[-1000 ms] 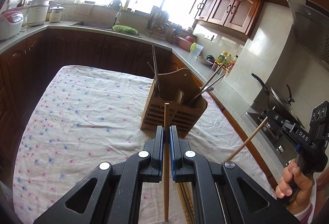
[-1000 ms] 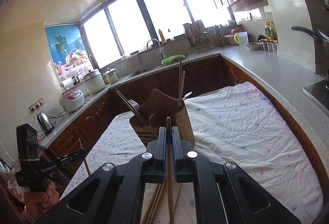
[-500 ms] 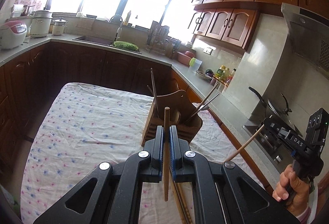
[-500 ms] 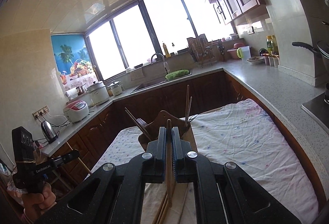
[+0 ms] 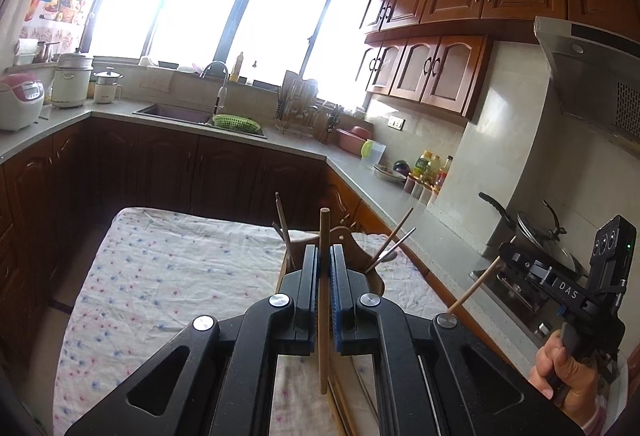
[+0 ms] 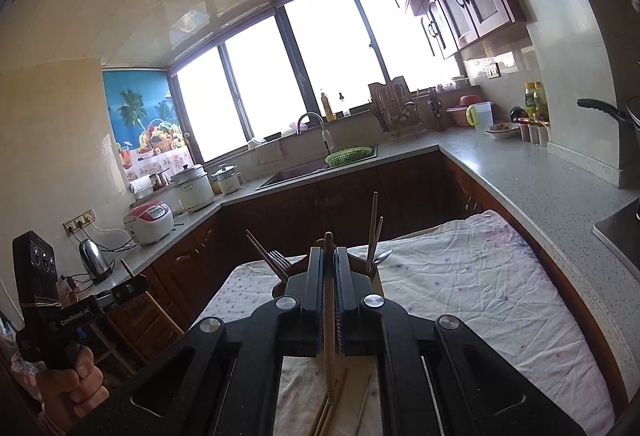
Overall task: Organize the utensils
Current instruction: 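Carry the chopstick upright to the holder with the left tool while the right tool carries its chopstick, then drop the chopstick into the holder with the left tool while the right tool releases its chopstick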
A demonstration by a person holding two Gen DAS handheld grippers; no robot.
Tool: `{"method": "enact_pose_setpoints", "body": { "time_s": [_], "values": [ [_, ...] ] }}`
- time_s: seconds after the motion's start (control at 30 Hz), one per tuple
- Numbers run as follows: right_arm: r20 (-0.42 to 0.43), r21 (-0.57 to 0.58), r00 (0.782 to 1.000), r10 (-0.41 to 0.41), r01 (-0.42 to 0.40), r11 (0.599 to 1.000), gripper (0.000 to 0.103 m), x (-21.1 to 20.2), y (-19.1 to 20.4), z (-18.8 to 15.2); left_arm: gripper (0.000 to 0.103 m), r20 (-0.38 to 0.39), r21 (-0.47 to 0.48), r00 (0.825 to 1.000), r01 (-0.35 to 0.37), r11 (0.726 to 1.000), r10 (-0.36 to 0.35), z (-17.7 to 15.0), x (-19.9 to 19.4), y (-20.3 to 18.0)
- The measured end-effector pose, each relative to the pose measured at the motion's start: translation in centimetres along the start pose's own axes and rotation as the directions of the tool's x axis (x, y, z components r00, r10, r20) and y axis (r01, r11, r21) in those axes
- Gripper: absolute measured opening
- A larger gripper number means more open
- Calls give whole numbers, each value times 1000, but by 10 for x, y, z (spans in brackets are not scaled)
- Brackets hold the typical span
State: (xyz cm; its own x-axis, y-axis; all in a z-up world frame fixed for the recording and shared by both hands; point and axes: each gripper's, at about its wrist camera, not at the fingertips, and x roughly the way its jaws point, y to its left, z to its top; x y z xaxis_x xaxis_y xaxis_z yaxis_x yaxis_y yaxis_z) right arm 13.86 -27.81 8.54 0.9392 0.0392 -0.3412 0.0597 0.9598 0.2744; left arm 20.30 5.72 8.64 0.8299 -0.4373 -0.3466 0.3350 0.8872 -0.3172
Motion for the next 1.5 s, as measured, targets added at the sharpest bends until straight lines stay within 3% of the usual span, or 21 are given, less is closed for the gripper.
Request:
{"method": "enact_pose_setpoints", "body": {
  "time_s": [0.37,0.6,0.83,1.1,1.37,1.5],
  "values": [
    [89,6,996,-19,19,1000,5,39,3,46,4,119,61,993,-23,998,15,38,44,-12],
    [122,-3,992,-39,40,999,5,77,2,61,4,156,64,986,-62,996,52,39,95,-13],
    [104,3,992,-72,72,997,5,110,-7,38,4,129,18,985,-115,993,111,8,157,-2],
    [53,8,993,-104,104,995,5,134,-22,5,4,74,-13,989,-126,992,126,-19,205,7],
    [0,34,993,-118,118,992,5,145,-36,-5,5,12,4,991,-135,991,135,-10,226,10],
    [-9,38,993,-115,115,993,5,147,-37,-4,5,6,3,991,-132,991,132,-1,217,14]
  ]
}}
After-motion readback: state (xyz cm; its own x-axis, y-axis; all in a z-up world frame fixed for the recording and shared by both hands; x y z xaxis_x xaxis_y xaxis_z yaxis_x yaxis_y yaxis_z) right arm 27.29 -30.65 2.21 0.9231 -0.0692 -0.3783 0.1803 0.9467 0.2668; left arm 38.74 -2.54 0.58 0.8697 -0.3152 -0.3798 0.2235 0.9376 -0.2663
